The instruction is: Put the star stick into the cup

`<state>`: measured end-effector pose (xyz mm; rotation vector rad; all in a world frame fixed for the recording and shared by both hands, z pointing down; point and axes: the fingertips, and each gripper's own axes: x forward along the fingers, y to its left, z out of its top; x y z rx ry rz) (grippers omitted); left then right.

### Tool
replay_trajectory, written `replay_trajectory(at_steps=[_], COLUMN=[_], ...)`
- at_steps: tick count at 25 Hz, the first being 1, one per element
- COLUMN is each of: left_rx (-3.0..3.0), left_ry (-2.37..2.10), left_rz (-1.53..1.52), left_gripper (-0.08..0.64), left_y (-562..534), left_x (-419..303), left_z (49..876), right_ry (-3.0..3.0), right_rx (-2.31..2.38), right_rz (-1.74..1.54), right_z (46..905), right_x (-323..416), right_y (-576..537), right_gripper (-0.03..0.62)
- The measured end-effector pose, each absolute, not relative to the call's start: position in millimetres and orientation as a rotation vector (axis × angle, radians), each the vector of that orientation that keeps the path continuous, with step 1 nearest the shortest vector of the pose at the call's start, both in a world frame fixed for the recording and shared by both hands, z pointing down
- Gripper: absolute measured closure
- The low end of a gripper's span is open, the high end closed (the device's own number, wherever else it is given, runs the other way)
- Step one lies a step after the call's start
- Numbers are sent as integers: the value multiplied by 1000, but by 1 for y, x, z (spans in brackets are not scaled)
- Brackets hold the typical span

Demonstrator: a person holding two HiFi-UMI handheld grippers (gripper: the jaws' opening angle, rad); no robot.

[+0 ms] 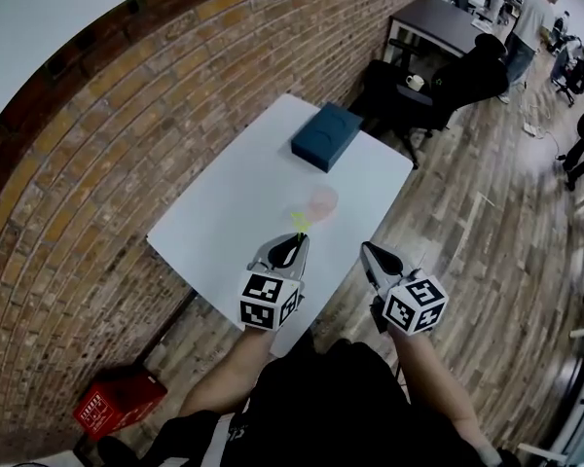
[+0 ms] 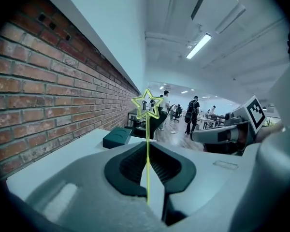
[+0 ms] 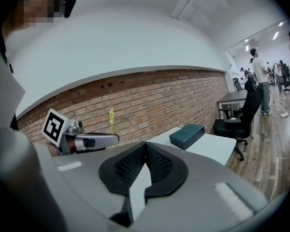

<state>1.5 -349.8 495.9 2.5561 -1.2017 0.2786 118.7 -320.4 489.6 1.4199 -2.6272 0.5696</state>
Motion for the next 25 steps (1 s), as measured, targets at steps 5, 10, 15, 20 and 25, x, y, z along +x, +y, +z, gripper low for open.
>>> replay_trajectory(at_steps=[5, 10, 15, 20, 25], left_rx=[2553, 2555, 2511, 2479, 2452], left_ry=[-1207, -1215, -1252, -1267, -1258], left_rz=[258, 245, 239, 260, 278], left_gripper=[537, 537, 537, 537, 537], left_y=[-367, -385, -405, -435, -460], left_x=[-15, -18, -16, 1, 22], left_z=[495, 493, 502, 510, 516], right_ry=[-2615, -2609, -2619, -2607, -2609], right_rx=[1390, 1352, 1276, 1257, 1224], right_rz=[553, 570, 583, 621, 689], right_z=[491, 499, 509, 524, 541], right_x=[101, 95, 94, 114, 127], right_y=[-333, -347, -368, -398, -423], right_gripper=[592, 592, 592, 592, 592])
